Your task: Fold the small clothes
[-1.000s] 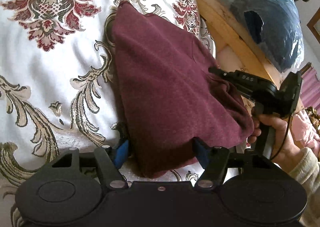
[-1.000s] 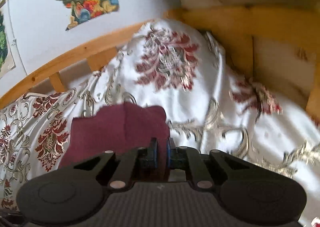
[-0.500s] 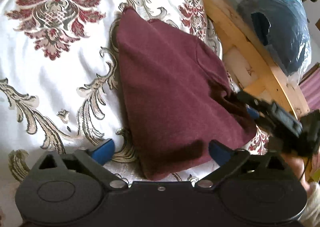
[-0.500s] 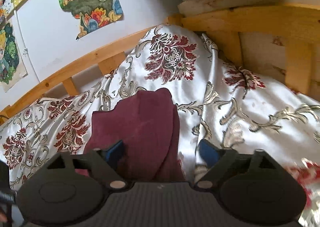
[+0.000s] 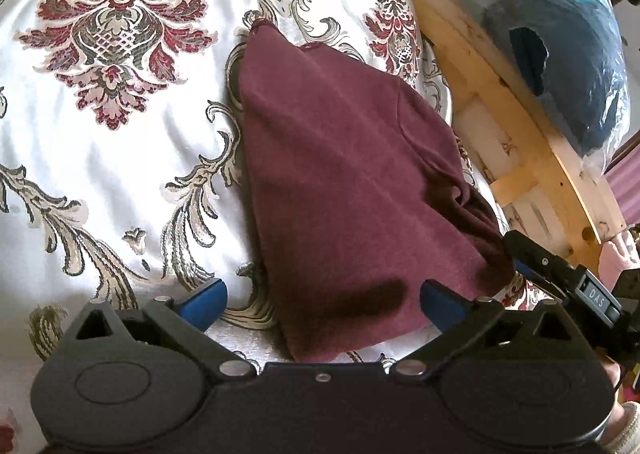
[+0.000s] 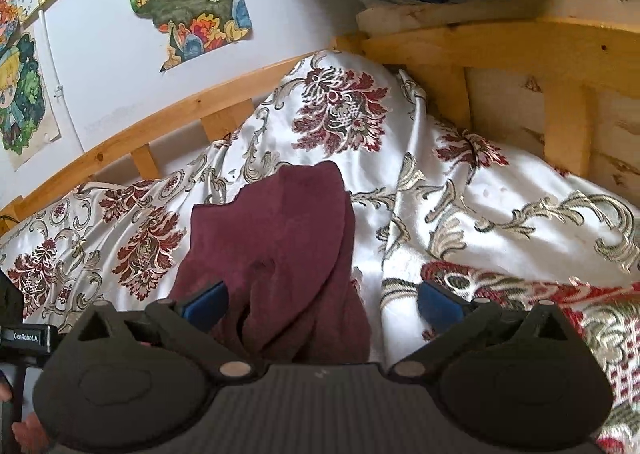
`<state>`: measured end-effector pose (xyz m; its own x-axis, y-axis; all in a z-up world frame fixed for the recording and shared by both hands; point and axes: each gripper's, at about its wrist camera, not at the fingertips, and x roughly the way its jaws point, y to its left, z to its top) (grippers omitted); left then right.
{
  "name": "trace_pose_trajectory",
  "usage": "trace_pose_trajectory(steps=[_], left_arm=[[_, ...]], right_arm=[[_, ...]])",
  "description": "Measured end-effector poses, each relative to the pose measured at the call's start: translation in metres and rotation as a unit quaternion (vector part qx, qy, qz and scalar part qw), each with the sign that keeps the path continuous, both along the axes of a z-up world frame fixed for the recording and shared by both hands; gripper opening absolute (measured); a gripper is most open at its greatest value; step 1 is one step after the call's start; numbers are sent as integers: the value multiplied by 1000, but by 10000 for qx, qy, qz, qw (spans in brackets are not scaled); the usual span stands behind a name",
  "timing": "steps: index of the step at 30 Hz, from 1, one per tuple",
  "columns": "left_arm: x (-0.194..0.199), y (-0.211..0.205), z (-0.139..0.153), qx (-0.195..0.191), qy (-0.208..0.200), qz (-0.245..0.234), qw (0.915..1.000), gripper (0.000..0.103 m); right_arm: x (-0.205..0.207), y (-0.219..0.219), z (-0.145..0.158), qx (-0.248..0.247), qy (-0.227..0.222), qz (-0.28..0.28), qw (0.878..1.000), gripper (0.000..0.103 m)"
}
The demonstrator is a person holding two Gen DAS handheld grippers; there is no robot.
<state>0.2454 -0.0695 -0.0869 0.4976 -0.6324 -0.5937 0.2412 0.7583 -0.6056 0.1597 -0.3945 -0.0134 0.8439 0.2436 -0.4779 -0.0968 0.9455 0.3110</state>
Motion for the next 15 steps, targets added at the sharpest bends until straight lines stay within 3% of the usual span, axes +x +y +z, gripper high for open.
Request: trace_pose_trajectory(steps=[9, 15], left_arm=[[-2, -4, -3, -155, -177, -270, 9994, 102], [-6, -6, -3, -236, -400, -450, 9979, 102]], right_arm=[[1, -6, 4, -64, -27, 41, 10000, 103], [33, -7, 20, -242, -188, 251, 9992, 103]])
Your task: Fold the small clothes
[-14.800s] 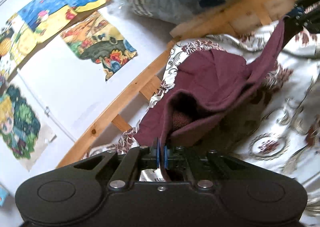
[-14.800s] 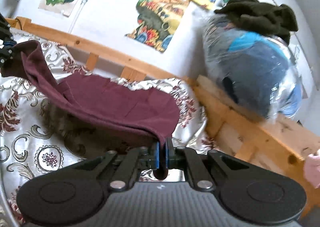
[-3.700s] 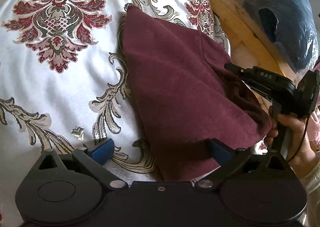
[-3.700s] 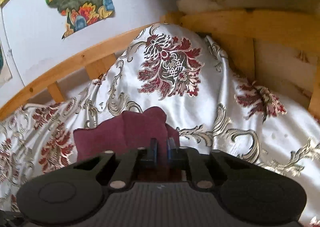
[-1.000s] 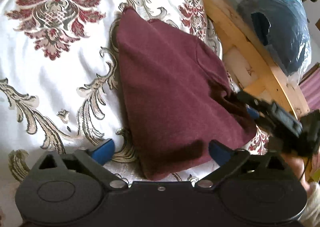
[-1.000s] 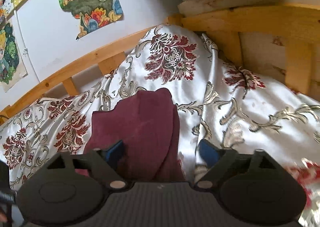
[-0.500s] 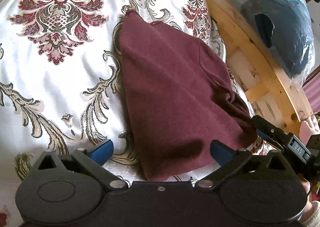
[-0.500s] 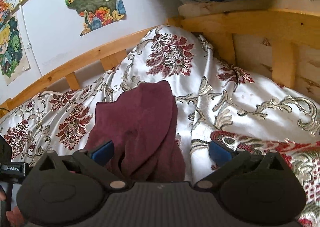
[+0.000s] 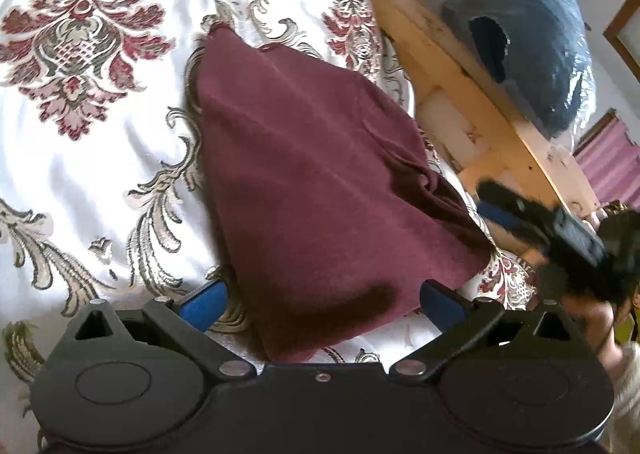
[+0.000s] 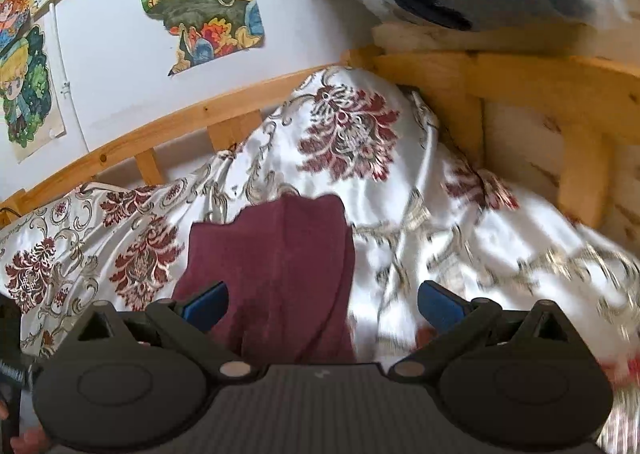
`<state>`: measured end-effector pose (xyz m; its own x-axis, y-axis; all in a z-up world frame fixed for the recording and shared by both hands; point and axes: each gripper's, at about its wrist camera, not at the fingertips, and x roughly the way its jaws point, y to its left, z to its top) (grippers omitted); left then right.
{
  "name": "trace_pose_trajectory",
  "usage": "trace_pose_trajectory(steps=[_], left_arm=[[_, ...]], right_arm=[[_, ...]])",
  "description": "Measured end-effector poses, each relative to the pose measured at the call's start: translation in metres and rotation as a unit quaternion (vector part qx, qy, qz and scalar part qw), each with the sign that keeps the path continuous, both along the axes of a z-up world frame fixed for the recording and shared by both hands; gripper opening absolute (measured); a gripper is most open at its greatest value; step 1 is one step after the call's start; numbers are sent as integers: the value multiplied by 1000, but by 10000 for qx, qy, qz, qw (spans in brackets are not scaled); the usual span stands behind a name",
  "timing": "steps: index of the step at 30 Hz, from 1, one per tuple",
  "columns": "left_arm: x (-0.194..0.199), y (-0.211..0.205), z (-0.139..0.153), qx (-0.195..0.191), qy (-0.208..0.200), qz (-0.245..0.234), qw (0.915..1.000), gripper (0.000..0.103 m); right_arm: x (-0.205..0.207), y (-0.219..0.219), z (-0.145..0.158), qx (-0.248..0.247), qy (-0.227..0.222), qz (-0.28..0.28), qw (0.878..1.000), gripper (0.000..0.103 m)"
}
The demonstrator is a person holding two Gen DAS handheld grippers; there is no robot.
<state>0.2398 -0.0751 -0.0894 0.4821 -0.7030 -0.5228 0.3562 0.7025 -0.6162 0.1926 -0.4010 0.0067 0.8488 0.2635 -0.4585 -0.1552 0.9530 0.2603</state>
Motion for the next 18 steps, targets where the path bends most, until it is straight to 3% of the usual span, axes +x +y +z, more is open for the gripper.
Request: trace_pose_trajectory(steps=[9, 18], left_arm=[[3, -1, -5, 30, 68, -60, 10000, 102], [7, 4, -8, -234, 1, -120, 9997, 102]], right_arm=[[49, -4, -2, 72, 206, 235, 9995, 103], [102, -13, -15, 643, 663, 713, 9932, 103]])
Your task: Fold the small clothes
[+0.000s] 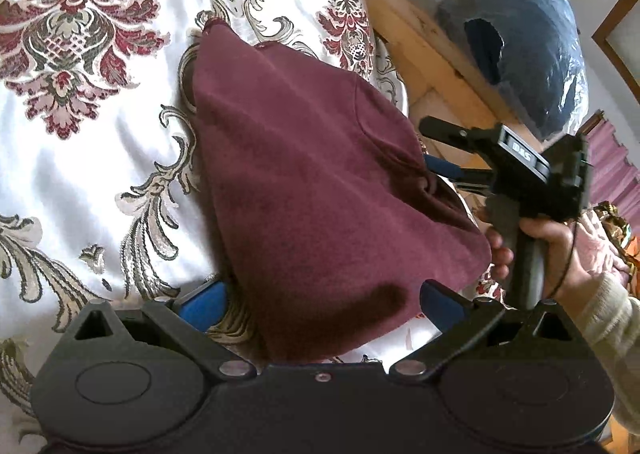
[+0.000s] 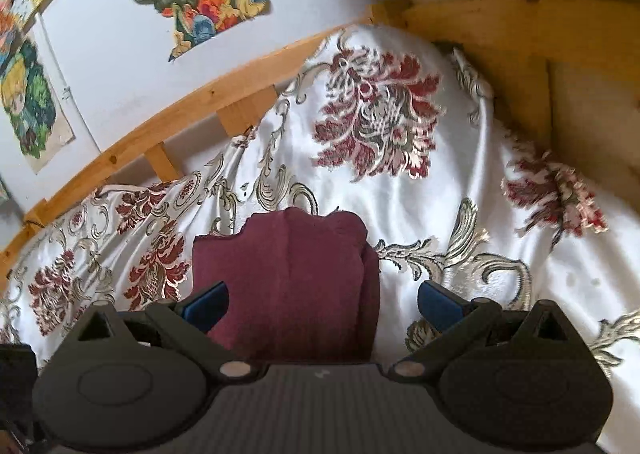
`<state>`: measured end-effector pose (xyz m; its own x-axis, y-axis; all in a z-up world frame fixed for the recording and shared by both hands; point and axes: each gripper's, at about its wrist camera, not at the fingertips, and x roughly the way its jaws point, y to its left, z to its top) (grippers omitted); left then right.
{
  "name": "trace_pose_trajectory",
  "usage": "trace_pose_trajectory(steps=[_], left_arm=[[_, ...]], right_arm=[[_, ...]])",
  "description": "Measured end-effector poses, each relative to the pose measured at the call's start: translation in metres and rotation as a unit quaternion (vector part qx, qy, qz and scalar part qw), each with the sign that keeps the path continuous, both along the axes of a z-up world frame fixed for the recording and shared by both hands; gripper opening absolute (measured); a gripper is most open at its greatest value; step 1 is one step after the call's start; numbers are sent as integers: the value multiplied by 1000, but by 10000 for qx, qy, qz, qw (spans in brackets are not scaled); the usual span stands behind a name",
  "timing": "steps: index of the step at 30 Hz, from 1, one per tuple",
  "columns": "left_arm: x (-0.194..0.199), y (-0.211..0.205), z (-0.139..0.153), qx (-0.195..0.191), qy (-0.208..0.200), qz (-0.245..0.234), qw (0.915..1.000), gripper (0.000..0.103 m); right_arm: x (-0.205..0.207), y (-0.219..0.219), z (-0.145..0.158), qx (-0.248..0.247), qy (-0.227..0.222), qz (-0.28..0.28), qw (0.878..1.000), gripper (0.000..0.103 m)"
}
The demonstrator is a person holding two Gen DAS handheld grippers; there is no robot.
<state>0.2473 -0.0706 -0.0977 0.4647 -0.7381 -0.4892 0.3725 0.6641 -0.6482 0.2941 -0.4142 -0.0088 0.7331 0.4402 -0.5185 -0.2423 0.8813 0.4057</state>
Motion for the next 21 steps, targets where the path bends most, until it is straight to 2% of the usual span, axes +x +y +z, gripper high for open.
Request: trace_pose_trajectory(steps=[3, 7, 12, 16, 21], left_arm=[[2, 1, -3, -57, 69, 1, 10000, 102], [4, 0, -3, 128, 34, -3, 9999, 102], [9, 1, -6, 96, 53, -56, 9999, 102], [9, 0, -7, 110, 31, -67, 9999, 102], [9, -3, -7, 193, -4, -91, 9998, 102]], right_arm=[[12, -7, -12, 293, 214, -39, 9993, 103], [20, -14, -23, 742, 321, -124, 9966, 103], [31, -5, -22, 687, 276, 79, 9972, 103], [39, 3, -30, 646, 542, -99, 9964, 103], [33, 1, -36, 802, 490, -95, 9955, 103]])
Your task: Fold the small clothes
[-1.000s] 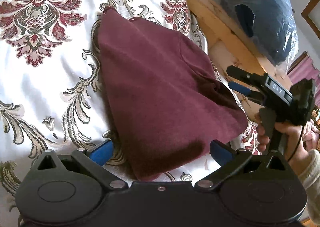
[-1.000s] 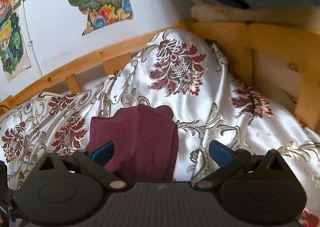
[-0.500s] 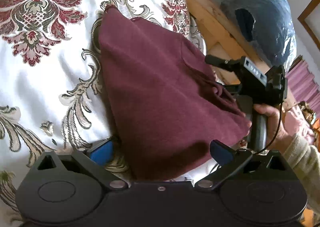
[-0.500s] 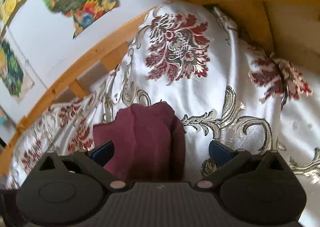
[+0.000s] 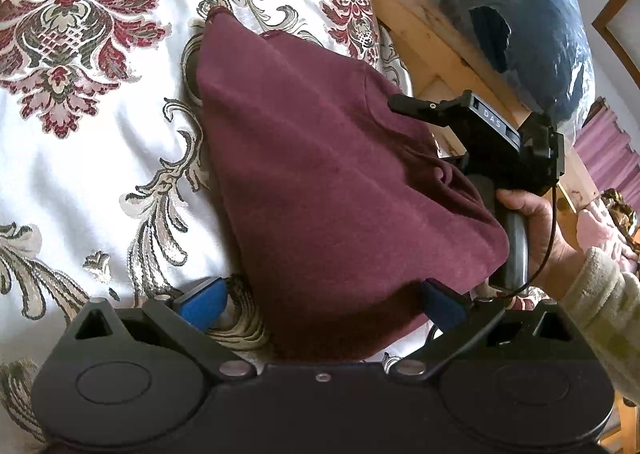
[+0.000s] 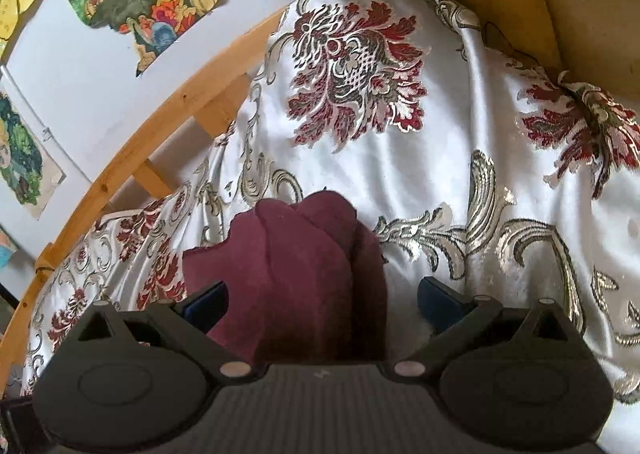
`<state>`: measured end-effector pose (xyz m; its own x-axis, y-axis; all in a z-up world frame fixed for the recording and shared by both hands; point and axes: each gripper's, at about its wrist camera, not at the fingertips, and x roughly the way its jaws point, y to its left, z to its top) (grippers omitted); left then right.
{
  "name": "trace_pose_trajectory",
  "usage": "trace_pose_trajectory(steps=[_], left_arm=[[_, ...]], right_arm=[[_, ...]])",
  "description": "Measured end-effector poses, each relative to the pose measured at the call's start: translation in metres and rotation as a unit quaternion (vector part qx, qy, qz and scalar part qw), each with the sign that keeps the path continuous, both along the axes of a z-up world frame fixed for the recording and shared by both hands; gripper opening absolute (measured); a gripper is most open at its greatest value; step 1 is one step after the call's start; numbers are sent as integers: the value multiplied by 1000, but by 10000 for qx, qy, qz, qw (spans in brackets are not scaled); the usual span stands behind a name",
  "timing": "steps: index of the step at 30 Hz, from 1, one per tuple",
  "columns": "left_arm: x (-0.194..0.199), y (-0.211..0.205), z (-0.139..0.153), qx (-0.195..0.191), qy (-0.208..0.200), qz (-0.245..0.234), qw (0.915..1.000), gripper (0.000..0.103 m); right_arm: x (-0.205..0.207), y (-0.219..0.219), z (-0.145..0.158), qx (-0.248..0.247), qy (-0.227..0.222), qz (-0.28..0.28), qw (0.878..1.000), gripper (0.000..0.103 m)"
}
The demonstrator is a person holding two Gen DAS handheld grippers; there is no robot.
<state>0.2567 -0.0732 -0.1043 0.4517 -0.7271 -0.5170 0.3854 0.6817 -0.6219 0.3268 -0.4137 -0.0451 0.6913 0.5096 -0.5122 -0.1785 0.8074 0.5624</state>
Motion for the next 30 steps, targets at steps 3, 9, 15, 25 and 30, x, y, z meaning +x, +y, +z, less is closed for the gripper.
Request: trace_pose_trajectory(steps=[3, 9, 15, 25, 30], left_arm=[[1, -1, 0, 4, 22, 6, 10000, 102], [2, 0, -1, 6, 16, -5, 10000, 102], [2, 1, -2, 11, -12, -38, 10000, 102], [1, 0, -2, -10, -34, -37, 10000, 102], [4, 8, -2, -379, 48, 49, 9993, 102]], right_arm=[[-3, 2, 0, -54, -11, 70, 10000, 103], [-12, 10, 1, -198, -126, -224, 9995, 101], [-15, 10, 2, -66, -143, -263, 9995, 93], [-3, 5, 4, 256, -156, -294, 9991, 92], [2, 14, 0, -26, -123, -90, 9999, 87]])
